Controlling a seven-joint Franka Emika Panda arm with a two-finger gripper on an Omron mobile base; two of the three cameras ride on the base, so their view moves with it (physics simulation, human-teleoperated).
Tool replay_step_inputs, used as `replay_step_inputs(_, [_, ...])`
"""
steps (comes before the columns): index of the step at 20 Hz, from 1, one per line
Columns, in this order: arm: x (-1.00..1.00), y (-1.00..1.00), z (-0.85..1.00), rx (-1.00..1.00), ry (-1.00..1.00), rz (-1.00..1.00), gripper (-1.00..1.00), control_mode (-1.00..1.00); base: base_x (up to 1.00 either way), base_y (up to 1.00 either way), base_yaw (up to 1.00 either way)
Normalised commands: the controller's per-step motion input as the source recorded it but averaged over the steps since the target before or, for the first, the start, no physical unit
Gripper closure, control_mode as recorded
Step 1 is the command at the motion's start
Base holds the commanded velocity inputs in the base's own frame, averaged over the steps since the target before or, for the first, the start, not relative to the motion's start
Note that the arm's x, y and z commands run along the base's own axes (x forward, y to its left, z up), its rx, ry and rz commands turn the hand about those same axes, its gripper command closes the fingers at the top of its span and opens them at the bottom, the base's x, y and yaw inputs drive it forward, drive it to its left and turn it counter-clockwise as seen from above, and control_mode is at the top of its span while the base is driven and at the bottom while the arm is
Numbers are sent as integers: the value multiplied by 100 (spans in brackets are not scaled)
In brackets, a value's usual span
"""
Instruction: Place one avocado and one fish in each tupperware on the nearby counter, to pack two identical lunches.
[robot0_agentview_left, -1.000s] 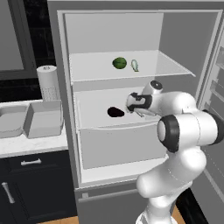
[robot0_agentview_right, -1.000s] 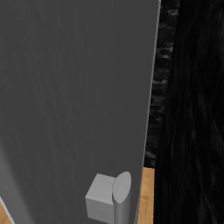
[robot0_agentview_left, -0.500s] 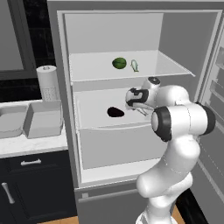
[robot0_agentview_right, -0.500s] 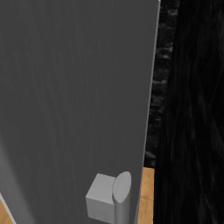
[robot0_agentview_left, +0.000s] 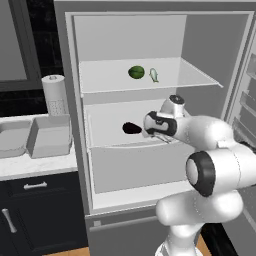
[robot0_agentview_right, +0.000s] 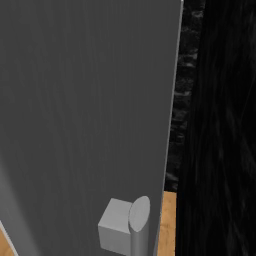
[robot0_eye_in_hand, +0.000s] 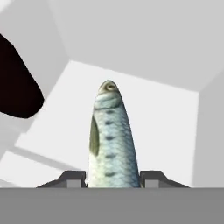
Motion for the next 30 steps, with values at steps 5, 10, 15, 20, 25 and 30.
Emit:
replay_step_inputs(5, [-100, 0, 32, 0, -1, 0, 100, -100, 0, 0, 0])
replay_step_inputs(10, [-98, 0, 78, 0, 0, -1, 100, -100, 0, 0, 0])
replay_step_inputs(15, [-97, 0, 63, 0, 0, -4, 100, -100, 0, 0, 0])
replay_step_inputs(20, [-100, 0, 19, 0, 0, -2, 100, -100, 0, 0, 0])
replay_step_inputs(25, [0, 0, 0, 0, 0, 0, 100, 100, -96, 42, 1])
replay_step_inputs(30, [0, 0, 0, 0, 0, 0, 100, 100, -17, 100, 1])
